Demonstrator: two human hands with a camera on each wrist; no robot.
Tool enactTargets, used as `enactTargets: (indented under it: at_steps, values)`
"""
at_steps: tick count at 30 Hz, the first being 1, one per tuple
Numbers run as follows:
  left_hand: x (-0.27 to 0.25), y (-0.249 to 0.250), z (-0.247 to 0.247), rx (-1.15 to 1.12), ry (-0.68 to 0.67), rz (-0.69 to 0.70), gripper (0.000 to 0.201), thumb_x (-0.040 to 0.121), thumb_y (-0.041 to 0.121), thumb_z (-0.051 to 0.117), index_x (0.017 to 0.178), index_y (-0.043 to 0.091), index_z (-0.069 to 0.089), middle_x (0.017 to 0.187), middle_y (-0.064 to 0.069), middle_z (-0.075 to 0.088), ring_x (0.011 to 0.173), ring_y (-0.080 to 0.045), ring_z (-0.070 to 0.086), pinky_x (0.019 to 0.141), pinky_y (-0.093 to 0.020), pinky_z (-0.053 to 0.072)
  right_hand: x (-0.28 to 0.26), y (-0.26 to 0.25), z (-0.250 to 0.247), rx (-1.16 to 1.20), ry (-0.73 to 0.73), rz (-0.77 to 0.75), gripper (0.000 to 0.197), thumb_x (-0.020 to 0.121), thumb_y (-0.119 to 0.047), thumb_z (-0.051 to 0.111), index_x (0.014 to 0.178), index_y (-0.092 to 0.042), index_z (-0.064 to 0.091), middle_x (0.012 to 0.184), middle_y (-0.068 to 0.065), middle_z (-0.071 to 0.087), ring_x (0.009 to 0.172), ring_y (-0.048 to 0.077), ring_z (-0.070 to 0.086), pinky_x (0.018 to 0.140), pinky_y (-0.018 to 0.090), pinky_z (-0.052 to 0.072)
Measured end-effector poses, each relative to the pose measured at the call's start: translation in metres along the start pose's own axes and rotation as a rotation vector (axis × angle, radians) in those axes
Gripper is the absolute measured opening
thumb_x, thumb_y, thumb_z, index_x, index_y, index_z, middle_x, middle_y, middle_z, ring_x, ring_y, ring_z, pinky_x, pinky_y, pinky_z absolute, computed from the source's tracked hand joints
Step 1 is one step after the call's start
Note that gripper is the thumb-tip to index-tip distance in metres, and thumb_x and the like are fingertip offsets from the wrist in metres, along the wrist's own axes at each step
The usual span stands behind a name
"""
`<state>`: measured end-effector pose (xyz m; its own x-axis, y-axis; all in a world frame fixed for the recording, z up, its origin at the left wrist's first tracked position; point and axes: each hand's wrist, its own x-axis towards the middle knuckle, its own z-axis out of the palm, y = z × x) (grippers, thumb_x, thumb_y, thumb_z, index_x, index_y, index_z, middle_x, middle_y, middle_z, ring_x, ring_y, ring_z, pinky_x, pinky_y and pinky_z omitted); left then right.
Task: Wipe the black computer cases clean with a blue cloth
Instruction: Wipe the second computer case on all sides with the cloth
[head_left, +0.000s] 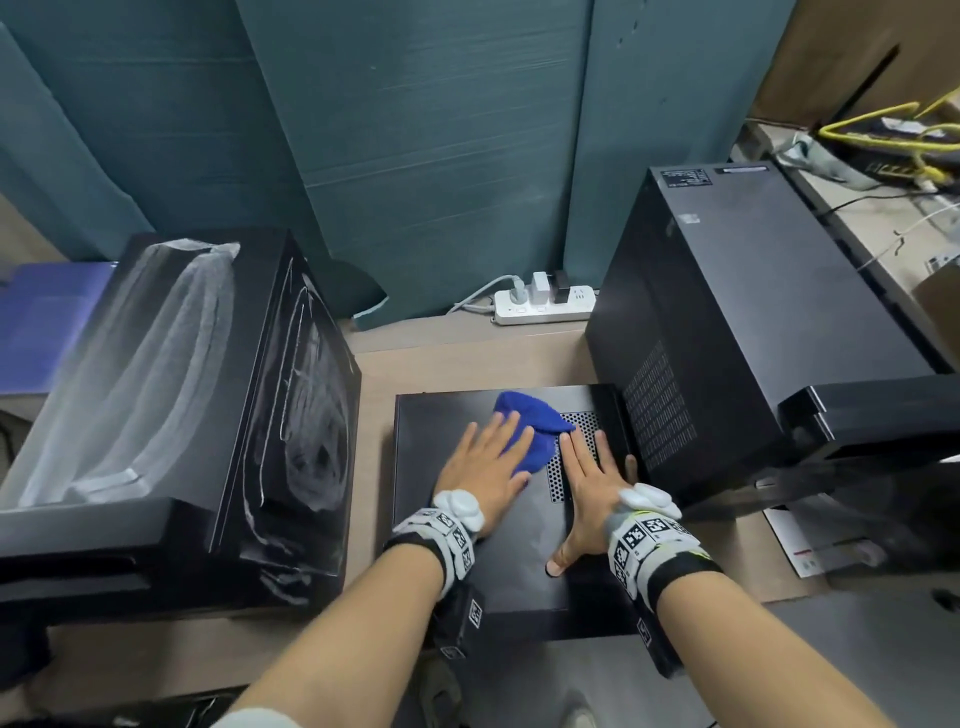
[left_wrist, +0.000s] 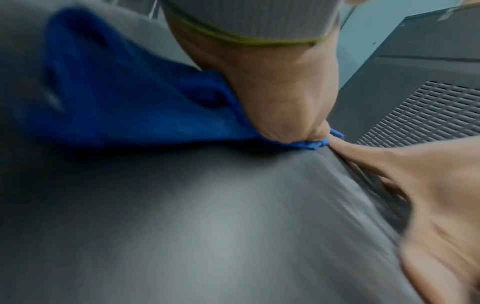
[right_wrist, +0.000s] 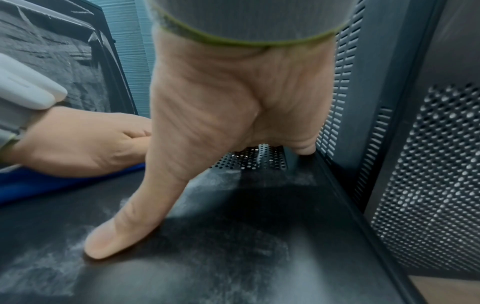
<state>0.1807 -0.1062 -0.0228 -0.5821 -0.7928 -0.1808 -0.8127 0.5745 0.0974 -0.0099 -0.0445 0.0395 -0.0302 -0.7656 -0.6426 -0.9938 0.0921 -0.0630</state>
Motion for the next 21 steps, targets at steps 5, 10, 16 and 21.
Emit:
enactTargets:
  at_steps: [5, 10, 16, 21]
  values:
    - [0.002, -0.064, -0.010, -0.079, 0.056, -0.307, 0.064, 0.106, 0.048, 0.025, 0.161, 0.024, 0.005, 0.169, -0.002, -0.006, 0.156, -0.024, -0.006, 0.126, -0.046, 0.006, 0.000, 0.002, 0.001, 0.023, 0.004, -0.009, 0.180, 0.024, -0.086, 0.078, 0.152, -0.029, -0.034, 0.159, -0.014, -0.039, 0.145, 0.019, -0.040, 0.122, 0.060, -0.005]
    - [-0.003, -0.078, -0.009, -0.155, 0.092, -0.490, 0.063, 0.106, 0.046, 0.026, 0.161, 0.019, 0.013, 0.169, -0.006, 0.000, 0.155, -0.025, -0.006, 0.126, -0.044, 0.005, 0.000, 0.003, 0.000, 0.029, -0.005, -0.015, 0.181, 0.022, -0.087, 0.078, 0.152, -0.029, -0.034, 0.159, -0.015, -0.040, 0.145, 0.020, -0.040, 0.122, 0.060, -0.006]
    - [-0.015, -0.025, 0.002, -0.123, 0.113, -0.319, 0.060, 0.105, 0.044, 0.033, 0.160, 0.027, 0.017, 0.169, -0.007, 0.004, 0.155, -0.030, 0.003, 0.124, -0.050, 0.007, 0.006, 0.001, 0.002, 0.015, -0.018, 0.007, 0.183, 0.019, -0.089, 0.076, 0.150, -0.030, -0.037, 0.157, -0.014, -0.043, 0.143, 0.020, -0.042, 0.121, 0.062, -0.006]
    - [-0.036, 0.001, 0.011, -0.047, 0.047, 0.023, 0.061, 0.103, 0.048, 0.027, 0.160, 0.027, 0.018, 0.169, -0.002, 0.004, 0.156, -0.024, 0.003, 0.125, -0.048, 0.011, 0.004, 0.000, 0.002, 0.004, -0.003, 0.006, 0.183, 0.019, -0.090, 0.075, 0.151, -0.028, -0.037, 0.158, -0.012, -0.041, 0.145, 0.021, -0.040, 0.122, 0.062, -0.003]
